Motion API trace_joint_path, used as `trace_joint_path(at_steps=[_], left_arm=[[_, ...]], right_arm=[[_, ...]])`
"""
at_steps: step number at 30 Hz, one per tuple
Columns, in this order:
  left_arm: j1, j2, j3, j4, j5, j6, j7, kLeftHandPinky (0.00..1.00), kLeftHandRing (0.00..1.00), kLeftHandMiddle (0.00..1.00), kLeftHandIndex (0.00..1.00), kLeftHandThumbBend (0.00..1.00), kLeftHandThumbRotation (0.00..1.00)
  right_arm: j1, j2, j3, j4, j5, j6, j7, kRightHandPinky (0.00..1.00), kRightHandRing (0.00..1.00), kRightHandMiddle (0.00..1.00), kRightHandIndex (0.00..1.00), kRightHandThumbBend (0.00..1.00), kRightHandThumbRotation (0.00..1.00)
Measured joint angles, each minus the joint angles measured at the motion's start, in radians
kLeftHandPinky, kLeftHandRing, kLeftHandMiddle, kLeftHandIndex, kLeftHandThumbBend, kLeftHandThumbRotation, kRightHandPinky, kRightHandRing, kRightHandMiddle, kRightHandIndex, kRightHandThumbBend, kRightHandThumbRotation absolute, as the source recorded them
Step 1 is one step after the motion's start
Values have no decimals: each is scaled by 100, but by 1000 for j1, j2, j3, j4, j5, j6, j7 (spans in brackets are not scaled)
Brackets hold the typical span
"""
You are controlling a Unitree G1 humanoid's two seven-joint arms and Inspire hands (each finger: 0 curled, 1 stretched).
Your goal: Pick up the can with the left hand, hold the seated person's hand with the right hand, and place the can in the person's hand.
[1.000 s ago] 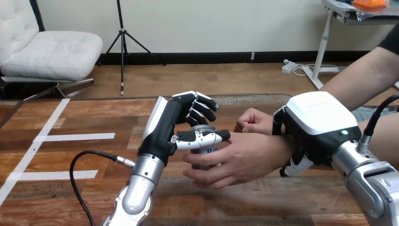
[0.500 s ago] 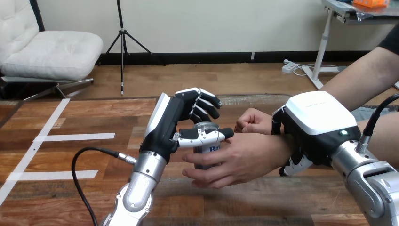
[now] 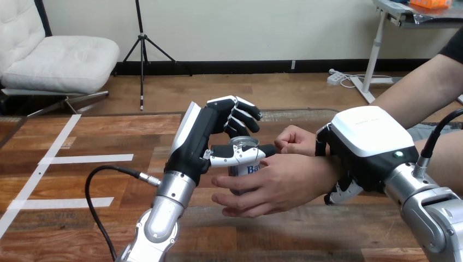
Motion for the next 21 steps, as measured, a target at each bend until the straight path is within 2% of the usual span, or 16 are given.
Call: trace_joint_path(at_steps=[21], left_arm=[[29, -3, 0, -72, -3, 0, -36, 37, 42, 50, 53, 74, 10]], right_arm=[[-1, 3, 2, 6, -2, -6, 0, 32, 40, 47, 50, 87, 0]])
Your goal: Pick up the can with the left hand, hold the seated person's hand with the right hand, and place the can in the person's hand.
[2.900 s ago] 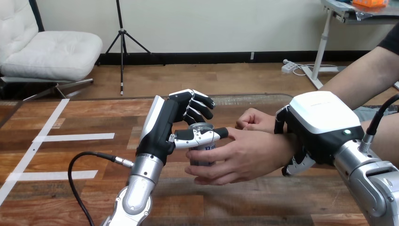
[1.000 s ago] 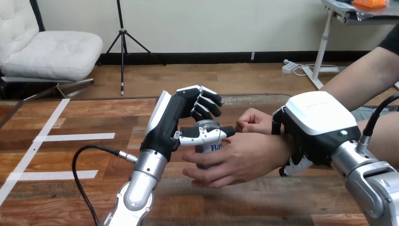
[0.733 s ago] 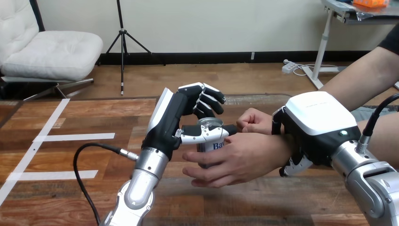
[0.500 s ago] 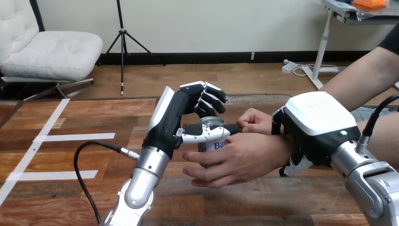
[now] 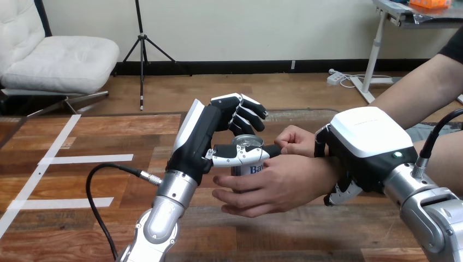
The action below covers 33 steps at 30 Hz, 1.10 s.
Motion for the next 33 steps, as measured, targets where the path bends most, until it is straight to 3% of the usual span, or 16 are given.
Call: trace_joint_path(at_steps=[33], left_arm=[[39, -3, -8, -90, -15, 0, -29, 38, 43, 50, 53, 75, 11]], right_arm=[[-20, 22, 11, 12, -4, -15, 5, 32, 38, 44, 48, 85, 0]])
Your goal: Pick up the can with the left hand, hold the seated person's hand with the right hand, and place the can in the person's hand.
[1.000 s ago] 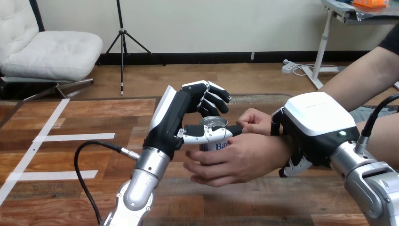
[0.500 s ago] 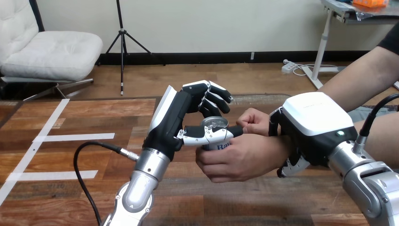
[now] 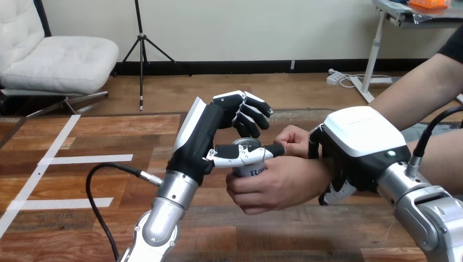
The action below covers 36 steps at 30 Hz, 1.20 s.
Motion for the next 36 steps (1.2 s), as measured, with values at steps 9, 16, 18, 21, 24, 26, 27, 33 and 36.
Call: trace_joint_path(at_steps=[9, 16, 18, 21, 24, 26, 27, 33, 36], left_arm=[[0, -4, -7, -2, -1, 0, -2, 38, 43, 50, 53, 75, 11], [0, -4, -10, -2, -2, 0, -5, 38, 43, 50, 53, 74, 10], [0, -3, -10, -2, -3, 0, -5, 38, 43, 51, 53, 74, 10], [0, -3, -10, -2, -5, 0, -5, 39, 44, 51, 54, 74, 10], [0, -3, -10, -2, -8, 0, -5, 39, 44, 51, 54, 74, 11], [0, -3, -10, -2, -10, 0, -6, 39, 44, 51, 55, 74, 11], [0, -3, -10, -2, -10, 0, -6, 39, 44, 51, 55, 74, 11], [0, -2, -10, -2, -13, 0, -6, 40, 44, 52, 57, 74, 11], [0, -1, -10, -2, -14, 0, -8, 40, 45, 52, 58, 73, 11]], right_arm=[[-17, 4, 8, 1, -24, -1, 12, 30, 35, 41, 46, 85, 0], [-26, 12, 8, 1, -31, 0, 26, 32, 39, 45, 48, 85, 0], [-28, 13, 8, 1, -31, 0, 32, 33, 40, 46, 48, 86, 0], [-30, 13, 8, 1, -29, 0, 41, 38, 44, 49, 51, 86, 0], [-32, 13, 8, 1, -28, 0, 50, 40, 47, 52, 53, 87, 0], [-32, 13, 8, 1, -26, 0, 53, 43, 49, 54, 56, 88, 0], [-32, 13, 8, 1, -26, -1, 54, 43, 50, 55, 56, 89, 0], [-32, 13, 8, 1, -25, -4, 56, 50, 57, 61, 63, 91, 0], [-32, 13, 8, 1, -26, -6, 58, 54, 61, 65, 66, 92, 0]])
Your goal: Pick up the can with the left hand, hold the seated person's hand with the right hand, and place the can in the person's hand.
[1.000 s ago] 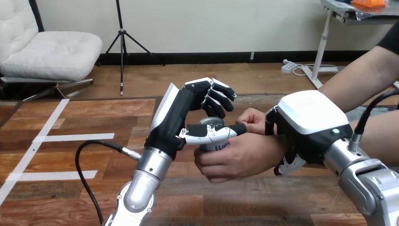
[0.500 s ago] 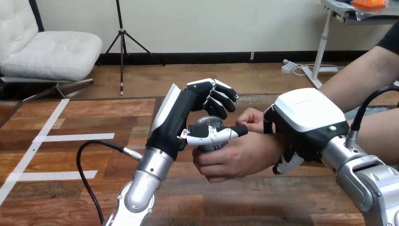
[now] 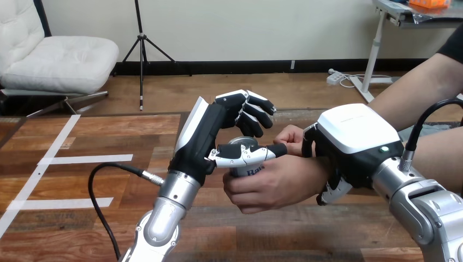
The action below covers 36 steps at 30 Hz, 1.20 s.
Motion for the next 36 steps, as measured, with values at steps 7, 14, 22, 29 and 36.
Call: trace_joint_path(at_steps=[7, 14, 22, 29, 36], left_arm=[[0, 6, 0, 0, -6, 1, -18, 46, 53, 61, 67, 75, 17], [0, 25, -15, -7, 34, 21, -25, 62, 72, 77, 80, 82, 35], [0, 54, -28, -12, 98, 31, -18, 74, 84, 88, 89, 89, 45], [0, 62, -28, -17, 119, 44, 1, 80, 89, 92, 94, 93, 53], [0, 71, -31, -20, 123, 50, 14, 83, 92, 95, 96, 94, 55]], right_arm=[[0, 0, 2, 1, -6, -8, 5, 63, 69, 73, 71, 96, 0], [-4, -1, 11, 1, -26, -11, 17, 69, 76, 79, 76, 96, 0], [-6, -1, 22, 1, -34, -19, 21, 71, 79, 81, 78, 97, 0], [-6, -1, 25, 9, -34, -30, 20, 72, 80, 82, 79, 97, 0], [-6, -1, 26, 17, -34, -32, 20, 73, 81, 83, 79, 96, 0]])
